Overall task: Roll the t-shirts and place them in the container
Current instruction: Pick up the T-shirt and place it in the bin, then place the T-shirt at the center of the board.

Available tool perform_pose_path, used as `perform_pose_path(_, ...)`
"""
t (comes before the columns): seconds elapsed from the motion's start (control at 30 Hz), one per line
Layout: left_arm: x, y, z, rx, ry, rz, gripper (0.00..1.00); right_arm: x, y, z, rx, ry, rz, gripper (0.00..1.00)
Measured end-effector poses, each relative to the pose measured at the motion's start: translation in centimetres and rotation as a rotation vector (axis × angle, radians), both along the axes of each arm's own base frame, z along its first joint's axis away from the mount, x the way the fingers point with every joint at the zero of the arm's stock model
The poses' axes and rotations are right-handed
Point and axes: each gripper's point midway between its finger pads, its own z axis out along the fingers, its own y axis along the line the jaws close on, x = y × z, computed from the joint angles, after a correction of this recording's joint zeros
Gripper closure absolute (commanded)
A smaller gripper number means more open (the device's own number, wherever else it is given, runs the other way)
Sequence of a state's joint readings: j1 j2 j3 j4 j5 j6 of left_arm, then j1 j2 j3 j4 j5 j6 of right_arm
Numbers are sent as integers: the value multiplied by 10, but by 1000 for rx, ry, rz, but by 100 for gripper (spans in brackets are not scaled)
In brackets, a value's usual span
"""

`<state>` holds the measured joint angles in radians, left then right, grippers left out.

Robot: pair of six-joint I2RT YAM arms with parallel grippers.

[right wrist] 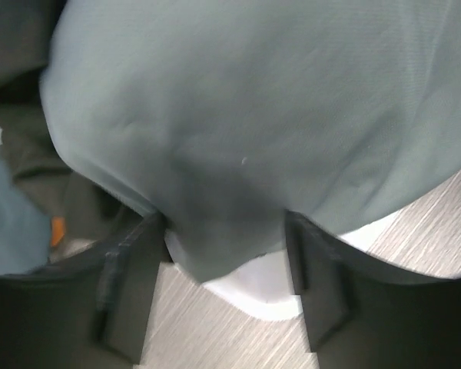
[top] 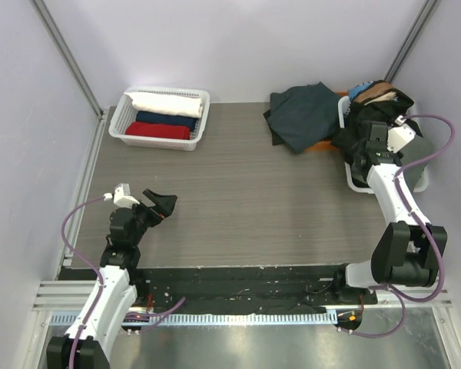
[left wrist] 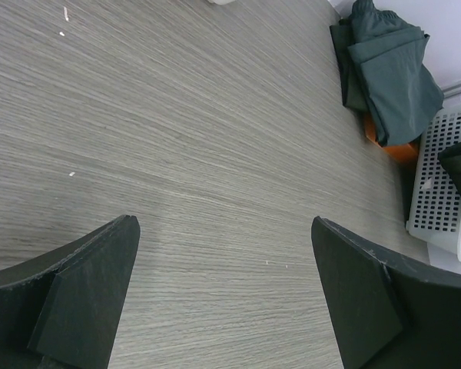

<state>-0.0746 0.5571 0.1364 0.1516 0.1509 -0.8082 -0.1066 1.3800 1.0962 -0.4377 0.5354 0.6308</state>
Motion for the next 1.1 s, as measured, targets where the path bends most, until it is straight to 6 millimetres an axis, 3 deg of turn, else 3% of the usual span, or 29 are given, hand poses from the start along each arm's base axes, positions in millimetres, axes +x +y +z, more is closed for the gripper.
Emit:
perform_pose_path(0.03,0,0,0,0,0,0,0,1,-3,-3,3,4,-7,51)
perform_pose_path(0.1,1,0,0,0,-2,0,0,3,-6,-7,5,7,-19,61)
perform_pose_path(0.13,1,0,0,0,-2,0,0,3,-7,-7,5,7,-25,72)
perform_pose_path(0.2,1,0,0,0,-1,0,0,2,-9,-5,-1,-1,-37,79)
perform_pose_path(0.23,1,0,0,0,0,0,0,1,-10,-3,-5,-9,-43,92)
perform_pose_path(0.37,1,0,0,0,-3,-1,0,-12,-13,19,-30,-67,-67,98)
perform_pose_path(0.53,1,0,1,-1,-4,-1,0,-32,-9,81,-54,-228,-46,99)
perform_pose_path(0.73,1,0,1,-1,-5,-1,0,-18,30,161,18,-409,189,99)
perform_pose_path(0.87,1,-1,2,-1,-8,-2,0,1,93,204,136,-490,491,99)
perform_pose_path(0.93,1,-1,2,-1,-10,-2,0,9,138,221,193,-507,660,99)
perform_pose_path(1.1,1,-1,2,-1,-10,-2,0,4,285,233,322,-432,1108,99)
